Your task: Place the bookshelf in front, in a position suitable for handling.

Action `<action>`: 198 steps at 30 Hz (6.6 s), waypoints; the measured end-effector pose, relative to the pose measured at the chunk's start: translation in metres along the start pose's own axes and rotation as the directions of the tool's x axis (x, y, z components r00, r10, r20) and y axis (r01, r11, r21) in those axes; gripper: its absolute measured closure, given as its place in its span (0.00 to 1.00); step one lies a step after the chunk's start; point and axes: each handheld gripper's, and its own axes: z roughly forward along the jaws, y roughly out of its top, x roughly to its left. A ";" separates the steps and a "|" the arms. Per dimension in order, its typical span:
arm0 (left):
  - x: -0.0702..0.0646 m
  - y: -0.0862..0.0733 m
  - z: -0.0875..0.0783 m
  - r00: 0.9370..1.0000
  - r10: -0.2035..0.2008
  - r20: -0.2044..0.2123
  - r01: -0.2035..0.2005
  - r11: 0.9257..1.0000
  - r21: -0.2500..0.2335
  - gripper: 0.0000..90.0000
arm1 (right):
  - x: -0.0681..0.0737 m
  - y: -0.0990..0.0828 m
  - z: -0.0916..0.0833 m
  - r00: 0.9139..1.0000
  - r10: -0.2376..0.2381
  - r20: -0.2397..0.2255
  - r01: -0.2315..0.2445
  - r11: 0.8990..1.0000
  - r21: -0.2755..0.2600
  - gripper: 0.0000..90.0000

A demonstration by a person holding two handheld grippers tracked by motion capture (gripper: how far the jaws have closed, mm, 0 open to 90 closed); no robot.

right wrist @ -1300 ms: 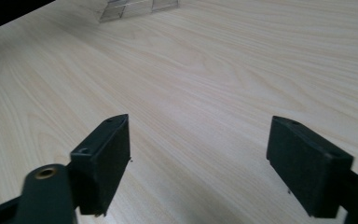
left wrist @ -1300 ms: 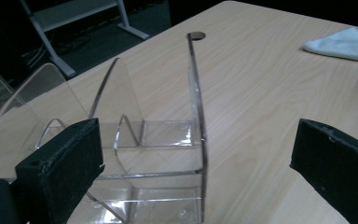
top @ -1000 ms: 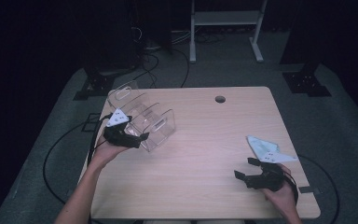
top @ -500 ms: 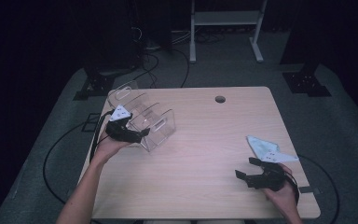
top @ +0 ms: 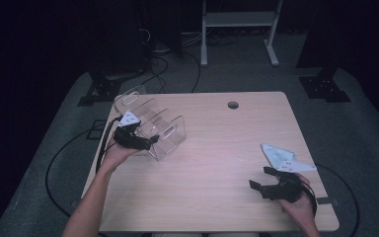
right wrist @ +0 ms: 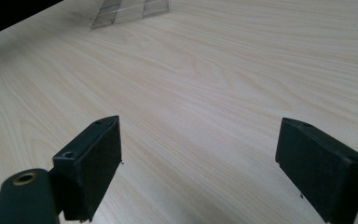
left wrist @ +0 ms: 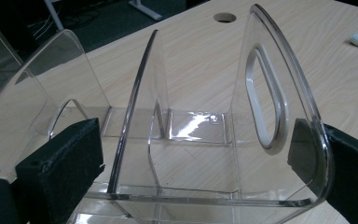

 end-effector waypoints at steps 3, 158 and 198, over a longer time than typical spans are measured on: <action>-0.001 0.000 0.003 1.000 0.003 -0.005 -0.003 1.000 0.009 0.02 | 0.000 0.000 -0.001 1.000 0.001 0.002 -0.001 1.000 -0.004 0.15; -0.105 -0.064 0.016 0.996 -0.046 0.073 0.049 0.998 -0.029 0.00 | -0.017 -0.005 -0.009 0.998 0.061 0.029 -0.061 0.998 -0.016 0.16; -0.116 -0.066 0.039 0.996 -0.020 0.086 0.026 0.997 -0.067 0.09 | -0.103 0.017 0.023 0.921 0.176 0.349 -0.216 0.973 0.081 0.58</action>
